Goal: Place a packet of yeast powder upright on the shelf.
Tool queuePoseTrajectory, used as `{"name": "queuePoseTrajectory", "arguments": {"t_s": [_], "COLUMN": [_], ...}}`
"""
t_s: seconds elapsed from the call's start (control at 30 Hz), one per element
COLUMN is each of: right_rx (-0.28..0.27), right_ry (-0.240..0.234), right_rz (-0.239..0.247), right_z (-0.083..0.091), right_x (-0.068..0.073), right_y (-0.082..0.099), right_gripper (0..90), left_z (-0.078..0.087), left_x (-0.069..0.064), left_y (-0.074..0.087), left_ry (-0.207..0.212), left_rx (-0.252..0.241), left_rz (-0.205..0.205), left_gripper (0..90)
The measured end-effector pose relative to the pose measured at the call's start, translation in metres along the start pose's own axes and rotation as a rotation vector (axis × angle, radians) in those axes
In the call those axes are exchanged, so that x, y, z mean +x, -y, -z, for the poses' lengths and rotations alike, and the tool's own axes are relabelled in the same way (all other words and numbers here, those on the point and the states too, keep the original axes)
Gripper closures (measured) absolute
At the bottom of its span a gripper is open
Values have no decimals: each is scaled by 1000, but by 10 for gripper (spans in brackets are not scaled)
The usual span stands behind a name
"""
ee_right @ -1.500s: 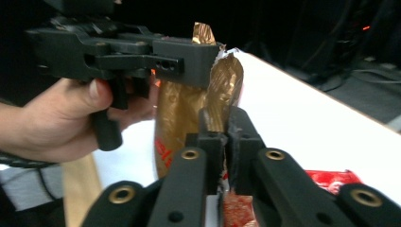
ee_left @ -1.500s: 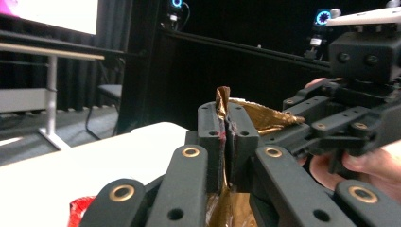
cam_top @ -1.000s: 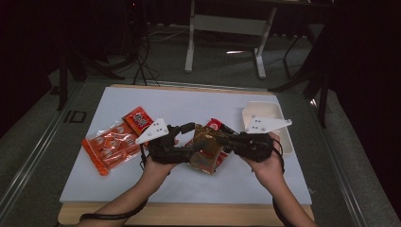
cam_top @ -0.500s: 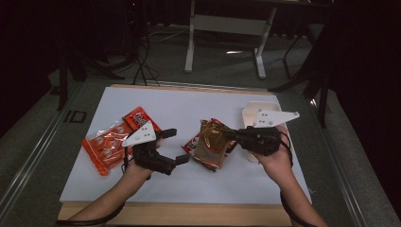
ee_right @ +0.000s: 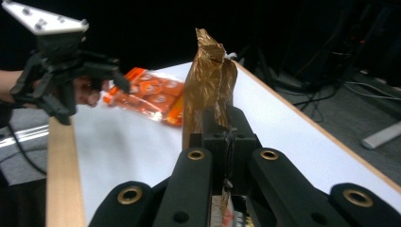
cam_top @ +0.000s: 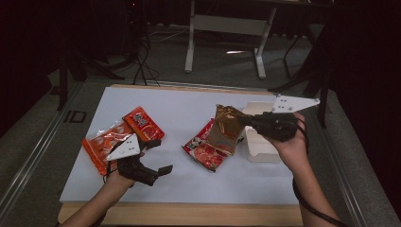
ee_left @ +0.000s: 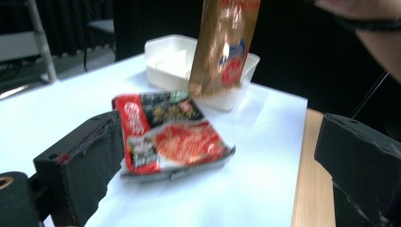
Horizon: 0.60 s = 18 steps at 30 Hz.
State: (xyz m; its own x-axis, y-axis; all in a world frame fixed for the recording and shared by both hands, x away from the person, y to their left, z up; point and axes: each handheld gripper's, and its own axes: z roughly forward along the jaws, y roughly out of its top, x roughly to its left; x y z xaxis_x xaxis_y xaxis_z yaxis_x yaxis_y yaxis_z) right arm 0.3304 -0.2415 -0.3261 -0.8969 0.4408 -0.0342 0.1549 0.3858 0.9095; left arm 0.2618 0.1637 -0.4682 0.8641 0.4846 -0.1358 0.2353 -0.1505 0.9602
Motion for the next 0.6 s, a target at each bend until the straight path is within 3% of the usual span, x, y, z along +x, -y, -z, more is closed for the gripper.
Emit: {"name": "queuePoseTrajectory", "arguments": {"t_s": [0.27, 0.47, 0.6], "right_rx": [-6, -2, 8], "right_ry": [47, 88, 134], "right_rz": [-5, -13, -44], "right_z": [13, 22, 28], "right_x": [-25, -39, -60], "right_y": [-2, -3, 2], "right_gripper": [894, 895, 894], "left_z": [4, 3, 5], "left_x": [5, 5, 5], "left_y": [24, 32, 35], "left_ry": [-32, -39, -41], "left_rx": [28, 18, -2], "left_rz": [36, 44, 47], "left_gripper": [25, 25, 26]}}
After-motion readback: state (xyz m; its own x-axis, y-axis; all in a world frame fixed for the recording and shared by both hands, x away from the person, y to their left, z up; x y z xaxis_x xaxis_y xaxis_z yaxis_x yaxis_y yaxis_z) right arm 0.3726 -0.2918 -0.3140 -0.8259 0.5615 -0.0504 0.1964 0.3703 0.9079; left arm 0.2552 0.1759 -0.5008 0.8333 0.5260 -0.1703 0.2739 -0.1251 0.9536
